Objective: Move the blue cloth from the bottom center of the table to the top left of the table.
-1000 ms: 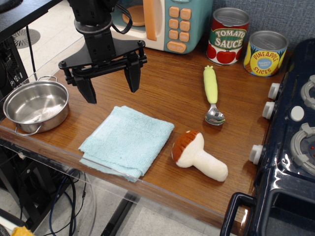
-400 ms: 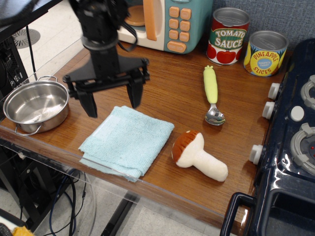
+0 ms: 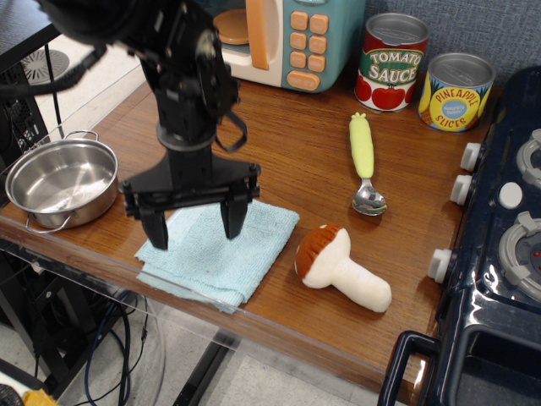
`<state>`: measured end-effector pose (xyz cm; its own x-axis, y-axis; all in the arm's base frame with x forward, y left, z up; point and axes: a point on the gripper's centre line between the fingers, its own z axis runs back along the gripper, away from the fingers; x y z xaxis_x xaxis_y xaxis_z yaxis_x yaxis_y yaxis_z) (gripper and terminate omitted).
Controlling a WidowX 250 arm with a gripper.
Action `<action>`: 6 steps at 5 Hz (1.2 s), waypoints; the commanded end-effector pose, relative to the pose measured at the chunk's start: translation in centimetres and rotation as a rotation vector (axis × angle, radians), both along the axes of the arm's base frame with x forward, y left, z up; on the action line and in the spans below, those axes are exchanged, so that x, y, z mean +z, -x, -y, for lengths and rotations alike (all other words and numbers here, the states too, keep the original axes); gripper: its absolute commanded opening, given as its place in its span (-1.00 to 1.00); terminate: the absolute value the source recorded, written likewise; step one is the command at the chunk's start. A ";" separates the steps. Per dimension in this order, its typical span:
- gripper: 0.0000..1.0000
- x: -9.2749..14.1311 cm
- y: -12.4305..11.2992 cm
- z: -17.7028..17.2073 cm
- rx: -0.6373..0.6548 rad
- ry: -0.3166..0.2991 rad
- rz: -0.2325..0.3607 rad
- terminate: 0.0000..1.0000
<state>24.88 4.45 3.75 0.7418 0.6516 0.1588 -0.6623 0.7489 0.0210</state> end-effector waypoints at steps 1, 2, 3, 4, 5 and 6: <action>1.00 -1.9 -1.0 0.3 -0.047 -0.017 0.007 -1.00; 1.00 -2.3 -1.6 0.2 -0.051 -0.012 0.012 -1.00; 1.00 -2.7 -3.0 -0.5 -0.031 -0.009 0.009 -1.00; 1.00 -2.9 -4.7 -1.3 -0.001 -0.015 0.019 -1.00; 1.00 -3.1 -7.9 -2.4 0.026 -0.021 0.037 -1.00; 1.00 -2.6 -10.9 -3.9 0.063 -0.024 0.068 -1.00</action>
<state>36.15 7.73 1.19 0.7013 0.6778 0.2210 -0.6941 0.7198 -0.0050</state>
